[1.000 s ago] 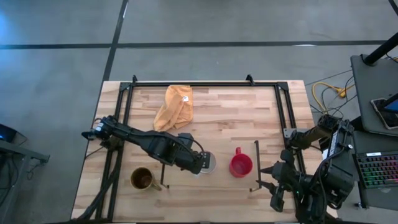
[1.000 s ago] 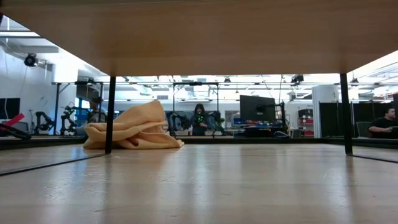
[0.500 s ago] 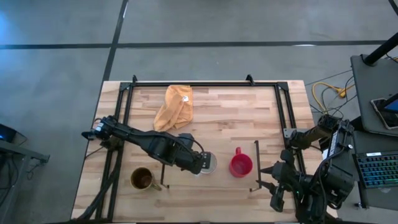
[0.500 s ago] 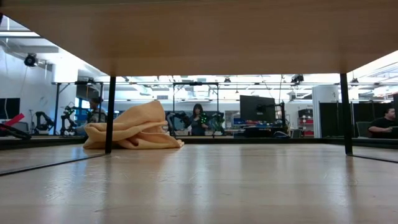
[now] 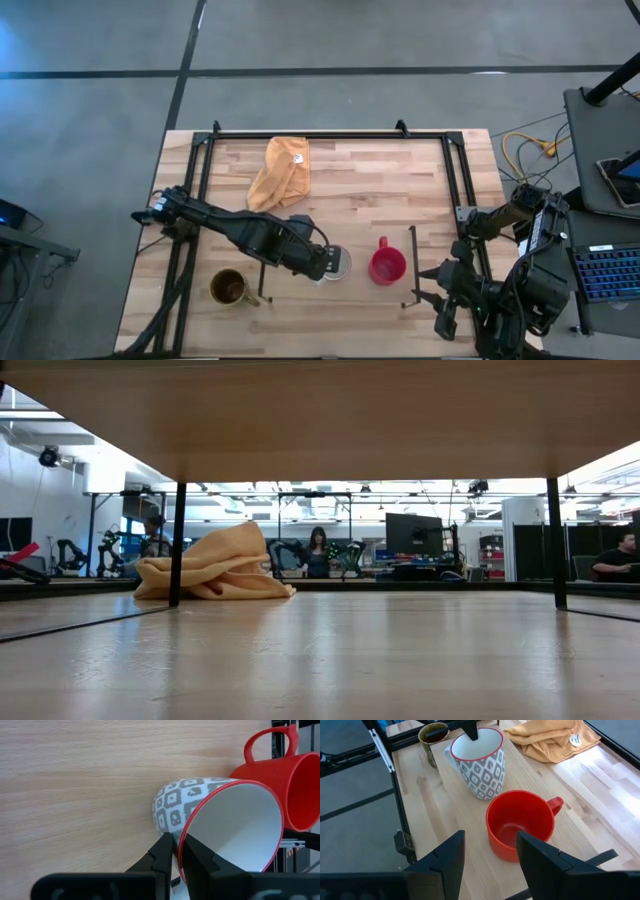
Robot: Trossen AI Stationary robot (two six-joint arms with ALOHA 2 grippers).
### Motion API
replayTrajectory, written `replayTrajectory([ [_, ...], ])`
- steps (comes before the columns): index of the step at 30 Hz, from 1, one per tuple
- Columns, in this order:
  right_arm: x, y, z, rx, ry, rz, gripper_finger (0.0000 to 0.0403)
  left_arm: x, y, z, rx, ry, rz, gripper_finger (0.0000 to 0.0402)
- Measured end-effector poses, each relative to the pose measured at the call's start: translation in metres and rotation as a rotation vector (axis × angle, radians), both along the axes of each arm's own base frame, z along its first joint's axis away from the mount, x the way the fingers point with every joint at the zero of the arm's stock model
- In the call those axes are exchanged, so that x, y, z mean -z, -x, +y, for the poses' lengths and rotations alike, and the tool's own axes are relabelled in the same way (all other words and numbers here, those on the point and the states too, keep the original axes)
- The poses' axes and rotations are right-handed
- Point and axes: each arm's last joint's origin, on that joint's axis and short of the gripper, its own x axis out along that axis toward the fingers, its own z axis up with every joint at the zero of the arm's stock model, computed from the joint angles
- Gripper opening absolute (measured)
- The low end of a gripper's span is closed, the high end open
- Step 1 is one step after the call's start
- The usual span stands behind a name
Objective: Stack small to large cups/mugs on shelf
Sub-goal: Put the white mug on the shelf
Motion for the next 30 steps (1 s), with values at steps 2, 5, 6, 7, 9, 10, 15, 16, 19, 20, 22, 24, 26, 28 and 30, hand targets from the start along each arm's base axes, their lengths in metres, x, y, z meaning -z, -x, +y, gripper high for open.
replayTrajectory([
  [2, 0.0, 0.0, 0.0, 0.0, 0.001, -0.002, 0.0169, 0.0, 0.0, 0.0, 0.0, 0.0, -0.001, 0.0016],
  [5, 0.0, 0.0, 0.0, 0.005, 0.008, -0.014, 0.0169, 0.0, 0.0, 0.0, 0.0, 0.0, 0.001, 0.002],
  [6, 0.0, 0.0, 0.0, 0.006, 0.01, -0.016, 0.0169, 0.0, 0.0, 0.0, 0.0, 0.0, 0.0, 0.0024],
  [7, -0.001, 0.0, 0.0, 0.006, 0.01, -0.017, 0.0169, 0.0, 0.0, 0.0, -0.001, 0.0, 0.0, 0.0029],
  [9, 0.0, 0.0, 0.0, 0.005, 0.011, -0.017, 0.0169, 0.0, 0.0, 0.0, -0.001, 0.0, -0.002, 0.0042],
  [10, 0.0, 0.0, 0.0, 0.005, 0.011, -0.017, 0.0169, 0.0, 0.0, 0.0, -0.001, 0.001, -0.003, 0.005],
  [15, 0.0, 0.0, 0.0, 0.002, 0.017, -0.017, 0.0169, 0.0, 0.0, 0.0, -0.001, 0.001, -0.004, 0.0084],
  [16, 0.0, 0.0, 0.0, 0.002, 0.017, -0.017, 0.0169, 0.0, 0.0, 0.0, -0.001, 0.001, -0.004, 0.0088],
  [19, 0.0, 0.0, 0.0, 0.002, 0.017, -0.017, 0.0169, 0.0, -0.001, 0.0, -0.001, 0.003, -0.009, 0.0097],
  [20, 0.0, 0.0, 0.0, 0.002, 0.017, -0.017, 0.0169, 0.0, -0.001, -0.001, 0.001, 0.005, -0.014, 0.0098],
  [22, 0.0, 0.0, 0.0, 0.001, 0.014, -0.014, 0.0169, -0.001, -0.002, -0.004, 0.014, 0.008, -0.031, 0.0098],
  [24, 0.0, 0.0, 0.0, 0.003, 0.01, -0.013, 0.0169, -0.005, 0.002, -0.007, 0.032, 0.0, -0.048, 0.0098],
  [26, 0.0, 0.0, 0.0, 0.007, 0.003, -0.012, 0.0169, -0.011, 0.007, -0.012, 0.034, -0.027, -0.08, 0.0098],
  [28, 0.0, 0.0, 0.0, 0.01, -0.011, -0.003, 0.0169, -0.018, 0.013, -0.017, 0.033, -0.055, -0.114, 0.0098],
  [30, 0.0, 0.0, 0.0, 0.011, -0.015, -0.001, 0.0169, -0.021, 0.019, -0.022, 0.037, -0.078, -0.136, 0.0098],
])
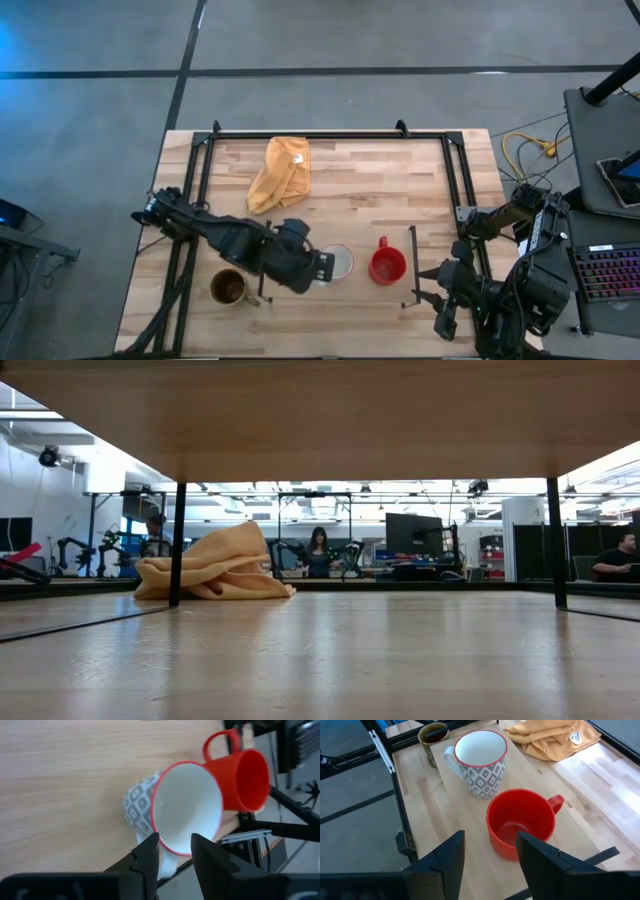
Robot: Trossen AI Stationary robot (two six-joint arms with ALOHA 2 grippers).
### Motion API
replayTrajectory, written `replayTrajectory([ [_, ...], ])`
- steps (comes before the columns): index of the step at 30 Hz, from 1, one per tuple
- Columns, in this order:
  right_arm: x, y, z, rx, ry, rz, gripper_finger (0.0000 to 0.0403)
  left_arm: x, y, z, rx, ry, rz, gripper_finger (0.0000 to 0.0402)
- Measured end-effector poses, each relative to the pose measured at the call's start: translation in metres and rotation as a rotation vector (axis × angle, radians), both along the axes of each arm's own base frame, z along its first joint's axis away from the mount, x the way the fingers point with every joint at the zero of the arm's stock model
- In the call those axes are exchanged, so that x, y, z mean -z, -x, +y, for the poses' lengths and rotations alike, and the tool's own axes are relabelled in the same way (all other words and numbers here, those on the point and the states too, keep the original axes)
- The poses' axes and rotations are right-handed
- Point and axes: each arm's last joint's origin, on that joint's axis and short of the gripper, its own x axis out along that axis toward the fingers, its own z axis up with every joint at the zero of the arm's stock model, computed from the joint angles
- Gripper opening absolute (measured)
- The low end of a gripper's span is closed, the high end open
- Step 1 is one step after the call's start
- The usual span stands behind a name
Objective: Stack small to large cups/mugs on shelf
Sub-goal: Put the white mug on the shelf
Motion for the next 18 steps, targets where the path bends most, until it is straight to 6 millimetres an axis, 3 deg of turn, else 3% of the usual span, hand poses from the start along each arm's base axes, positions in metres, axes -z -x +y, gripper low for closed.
replayTrajectory([
  [5, 0.0, 0.0, 0.0, 0.017, -0.027, 0.002, 0.0169, -0.002, 0.012, -0.021, 0.064, -0.017, -0.013, 0.0098],
  [9, 0.0, 0.0, 0.001, 0.02, -0.037, -0.003, 0.0169, 0.008, 0.015, -0.039, 0.106, -0.017, 0.016, 0.0092],
  [18, -0.006, -0.003, -0.002, 0.024, -0.046, -0.022, 0.0169, 0.035, -0.002, -0.048, 0.082, -0.098, 0.063, 0.0051],
])
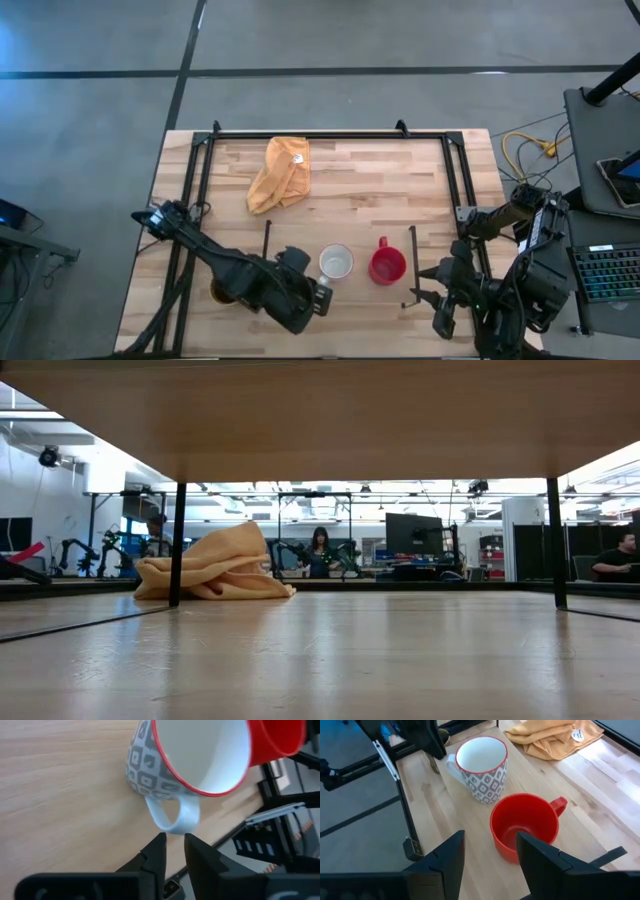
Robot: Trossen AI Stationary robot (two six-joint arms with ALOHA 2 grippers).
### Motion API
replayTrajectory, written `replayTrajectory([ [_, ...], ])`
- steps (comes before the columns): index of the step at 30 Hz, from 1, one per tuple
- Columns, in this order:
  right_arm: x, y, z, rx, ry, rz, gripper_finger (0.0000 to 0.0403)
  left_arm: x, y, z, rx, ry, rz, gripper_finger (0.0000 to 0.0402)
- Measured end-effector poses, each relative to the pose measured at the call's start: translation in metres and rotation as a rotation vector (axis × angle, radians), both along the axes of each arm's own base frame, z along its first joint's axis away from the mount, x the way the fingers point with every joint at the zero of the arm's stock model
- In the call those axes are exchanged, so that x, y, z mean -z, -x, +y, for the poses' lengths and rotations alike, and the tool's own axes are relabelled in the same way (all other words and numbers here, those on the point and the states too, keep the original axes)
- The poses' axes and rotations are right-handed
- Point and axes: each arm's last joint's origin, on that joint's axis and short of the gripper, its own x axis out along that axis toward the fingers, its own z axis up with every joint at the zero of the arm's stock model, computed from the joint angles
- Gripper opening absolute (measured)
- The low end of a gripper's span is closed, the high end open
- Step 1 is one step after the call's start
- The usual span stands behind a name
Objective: Stack small to large cups/mugs on shelf
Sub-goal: Put the white mug on the shelf
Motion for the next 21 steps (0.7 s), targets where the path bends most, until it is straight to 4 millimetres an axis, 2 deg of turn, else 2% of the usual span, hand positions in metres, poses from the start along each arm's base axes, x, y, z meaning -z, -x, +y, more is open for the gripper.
replayTrajectory([
  [10, 0.0, 0.0, 0.0, 0.001, 0.001, -0.003, 0.0169, 0.014, -0.008, -0.001, 0.007, -0.033, 0.048, 0.002],
  [14, 0.0, 0.0, 0.0, -0.004, 0.008, 0.0, 0.0169, 0.005, 0.0, 0.0, 0.013, -0.03, 0.037, 0.0019],
  [17, 0.0, 0.0, 0.0, -0.002, 0.005, -0.001, 0.0166, 0.001, 0.011, 0.005, -0.044, -0.073, 0.053, 0.0019],
  [21, 0.0, -0.003, -0.003, 0.012, 0.002, 0.002, 0.0145, 0.001, 0.015, 0.01, -0.066, -0.11, 0.078, 0.0019],
])
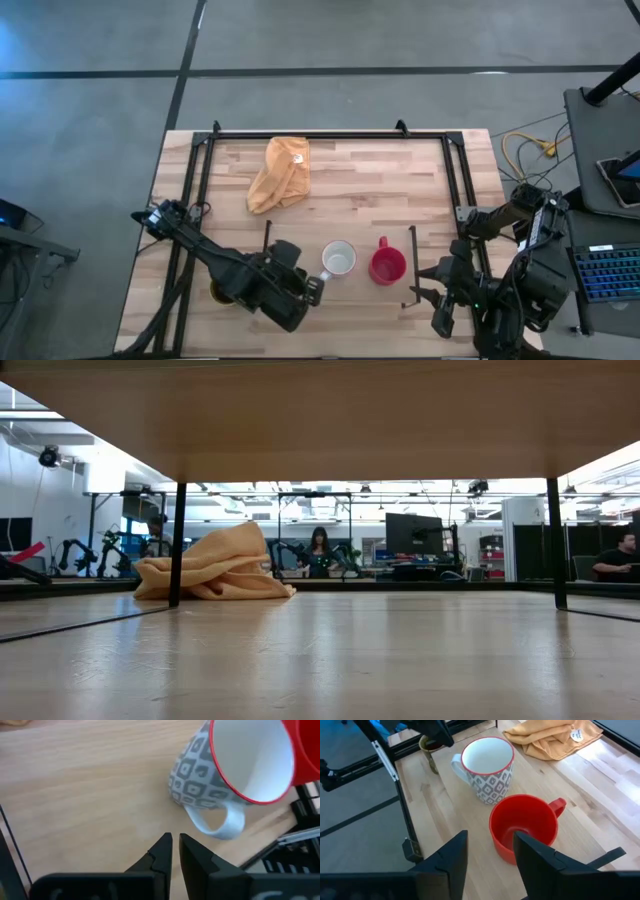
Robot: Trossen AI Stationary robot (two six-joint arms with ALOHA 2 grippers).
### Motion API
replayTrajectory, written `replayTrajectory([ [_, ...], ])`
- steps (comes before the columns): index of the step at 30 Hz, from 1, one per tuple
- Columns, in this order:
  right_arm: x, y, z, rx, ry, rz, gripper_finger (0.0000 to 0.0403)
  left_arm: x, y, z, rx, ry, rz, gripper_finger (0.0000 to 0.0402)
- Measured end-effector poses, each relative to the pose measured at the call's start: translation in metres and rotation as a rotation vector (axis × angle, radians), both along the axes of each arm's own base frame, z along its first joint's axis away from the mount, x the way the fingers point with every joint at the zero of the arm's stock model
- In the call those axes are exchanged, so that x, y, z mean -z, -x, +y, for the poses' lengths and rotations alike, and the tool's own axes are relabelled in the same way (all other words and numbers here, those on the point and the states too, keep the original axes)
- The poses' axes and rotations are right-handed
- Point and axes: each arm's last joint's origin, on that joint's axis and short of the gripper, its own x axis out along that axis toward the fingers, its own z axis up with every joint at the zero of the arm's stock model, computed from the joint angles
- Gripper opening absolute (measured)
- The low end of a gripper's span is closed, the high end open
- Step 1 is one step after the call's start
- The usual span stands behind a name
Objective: Stack small to large cups/mugs on shelf
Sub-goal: Put the white mug on the shelf
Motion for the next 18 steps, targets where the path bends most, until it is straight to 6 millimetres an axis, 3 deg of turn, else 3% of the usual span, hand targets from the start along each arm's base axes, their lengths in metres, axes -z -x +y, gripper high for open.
replayTrajectory([
  [11, -0.007, -0.038, -0.023, -0.061, -0.037, 0.051, 0.0019, 0.009, -0.015, 0.024, 0.014, -0.073, 0.051, 0.0019],
  [18, -0.006, -0.062, -0.05, -0.051, -0.038, 0.114, 0.0009, 0.022, -0.015, 0.024, 0.024, -0.098, 0.098, 0.0019],
])
